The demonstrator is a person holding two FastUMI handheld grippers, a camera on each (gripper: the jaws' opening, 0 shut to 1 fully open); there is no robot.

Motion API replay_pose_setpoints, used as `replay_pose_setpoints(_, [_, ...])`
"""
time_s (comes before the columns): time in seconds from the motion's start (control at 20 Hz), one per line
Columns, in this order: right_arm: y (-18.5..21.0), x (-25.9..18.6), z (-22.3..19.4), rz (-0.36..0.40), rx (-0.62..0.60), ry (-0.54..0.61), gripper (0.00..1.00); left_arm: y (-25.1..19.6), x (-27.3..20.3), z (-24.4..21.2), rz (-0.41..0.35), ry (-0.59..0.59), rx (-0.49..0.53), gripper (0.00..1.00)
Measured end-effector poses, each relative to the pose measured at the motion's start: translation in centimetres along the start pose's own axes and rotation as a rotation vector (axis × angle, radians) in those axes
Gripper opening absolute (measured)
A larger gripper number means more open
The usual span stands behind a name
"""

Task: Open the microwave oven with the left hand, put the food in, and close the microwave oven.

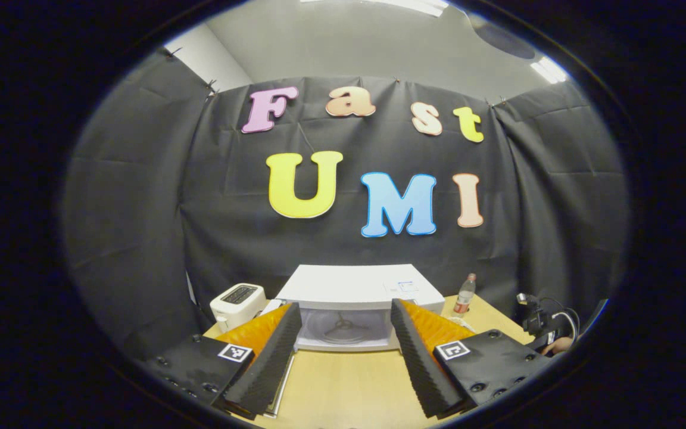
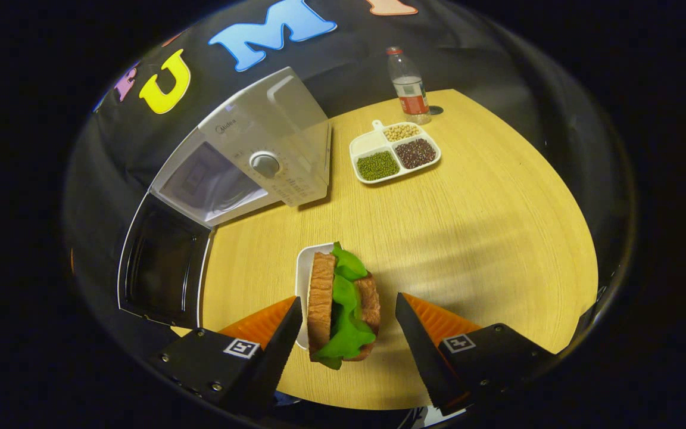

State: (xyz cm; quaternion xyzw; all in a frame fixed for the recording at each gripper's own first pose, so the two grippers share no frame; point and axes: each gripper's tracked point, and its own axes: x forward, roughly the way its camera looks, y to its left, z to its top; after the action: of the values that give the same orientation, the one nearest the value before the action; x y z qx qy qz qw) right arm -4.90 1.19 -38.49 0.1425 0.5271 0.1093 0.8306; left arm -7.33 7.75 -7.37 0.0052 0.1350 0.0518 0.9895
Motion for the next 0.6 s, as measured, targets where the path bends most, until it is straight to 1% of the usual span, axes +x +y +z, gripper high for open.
replay_pose_setpoints(0.1, [0.2, 0.6, -0.4, 0.02, -0.001, 0.037, 0.88, -0.6, 0.2, 0.4, 0.006, -0.004, -0.009, 0.97])
replay_pose_setpoints(0.15, [0.6, 0.9, -0.4, 0.042, 0.018, 0.047, 0.8, -0.8, 0.4, 0.1, 0.004, 0.001, -0.008, 0.96])
replay_pose_setpoints(0.2, [1.1, 1.1, -0.6, 0.056, 0.038, 0.057, 0.78, -1.0, 0.5, -0.1, 0.001, 0.005, -0.004, 0.96])
replay_pose_setpoints(0.25, [1.6, 1.0, -0.3, 0.077, 0.054, 0.062, 0.66, -1.0, 0.7, -0.1, -0.001, 0.007, 0.001, 0.96])
replay_pose_setpoints(0.3, [1.8, 0.9, -0.5, 0.076, 0.054, 0.078, 0.52, -1.0, 0.9, 0.0, -0.008, 0.008, -0.001, 0.97])
replay_pose_setpoints(0.35, [1.8, 0.9, -0.5, 0.077, 0.047, 0.086, 0.47, -0.9, 1.1, 0.0, -0.017, 0.006, -0.007, 0.96])
replay_pose_setpoints(0.4, [1.9, 0.9, -0.4, 0.077, 0.054, 0.09, 0.47, -0.8, 1.4, 0.3, -0.029, 0.004, -0.012, 0.96])
replay_pose_setpoints(0.45, [1.8, 0.8, -0.3, 0.078, 0.053, 0.097, 0.35, -0.6, 1.6, 0.4, -0.042, -0.001, -0.015, 0.94])
replay_pose_setpoints(0.5, [1.8, 0.6, -0.3, 0.072, 0.055, 0.09, 0.35, -0.3, 1.9, 0.7, -0.054, -0.007, -0.017, 0.97])
replay_pose_setpoints(0.6, [2.0, 0.0, 0.4, 0.062, 0.074, 0.054, 0.35, 0.6, 2.3, 1.1, -0.077, -0.02, -0.018, 0.96])
